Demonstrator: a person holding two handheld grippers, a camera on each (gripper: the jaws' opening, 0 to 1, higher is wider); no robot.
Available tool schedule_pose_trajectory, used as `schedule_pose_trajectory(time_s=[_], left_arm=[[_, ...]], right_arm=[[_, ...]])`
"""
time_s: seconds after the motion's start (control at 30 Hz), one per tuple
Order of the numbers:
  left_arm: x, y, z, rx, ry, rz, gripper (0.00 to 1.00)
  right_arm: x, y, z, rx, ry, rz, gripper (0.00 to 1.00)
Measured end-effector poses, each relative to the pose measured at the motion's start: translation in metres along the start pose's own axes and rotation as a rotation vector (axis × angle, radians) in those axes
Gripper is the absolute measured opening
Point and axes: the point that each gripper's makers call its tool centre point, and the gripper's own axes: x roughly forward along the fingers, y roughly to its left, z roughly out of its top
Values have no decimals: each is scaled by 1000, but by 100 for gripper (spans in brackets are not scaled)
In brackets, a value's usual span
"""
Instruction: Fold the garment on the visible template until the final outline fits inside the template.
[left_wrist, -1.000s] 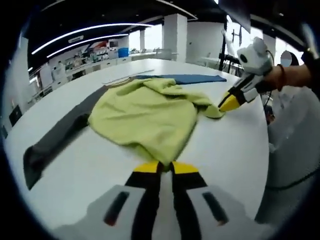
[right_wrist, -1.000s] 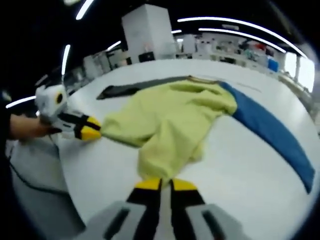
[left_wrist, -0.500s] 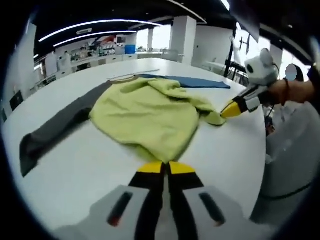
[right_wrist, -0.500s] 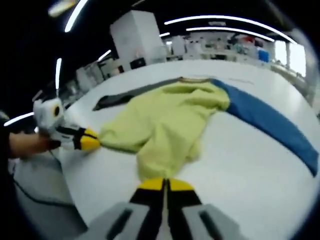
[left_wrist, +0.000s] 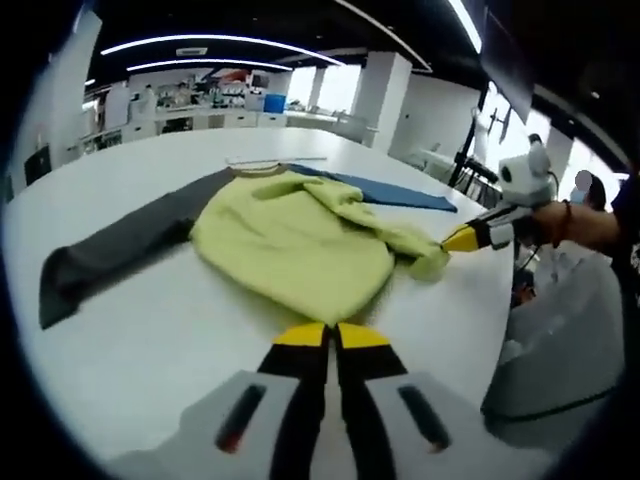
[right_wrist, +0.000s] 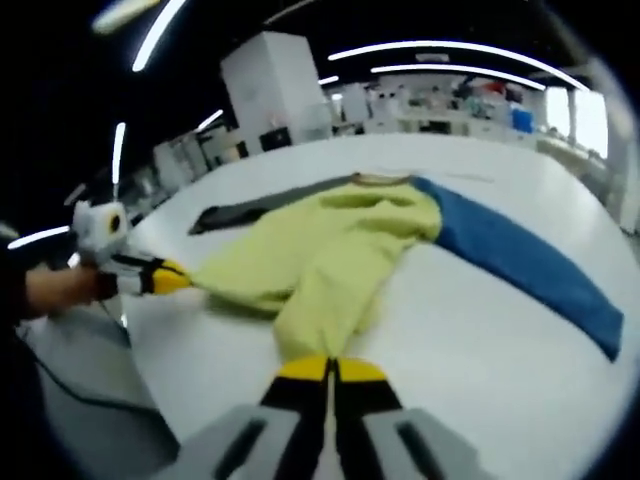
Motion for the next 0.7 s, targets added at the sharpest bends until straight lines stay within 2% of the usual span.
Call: schedule_pose_trajectory(time_s=[0.23, 0.3, 0.5, 0.7], left_arm=[[-15, 7, 13, -20, -22, 16, 0], [-19, 11, 16, -49, -33, 31, 0], [-32, 25, 11, -106, -32, 51, 0], [-40, 32, 5, -125, 2, 84, 0]], right_arm=[[-19, -13, 7, -24, -15, -52, 0], [-22, -18, 6, -25, -10, -64, 0], [-35, -29, 3, -5, -13, -93, 0], [-42, -35, -6, 5, 11, -118, 0]])
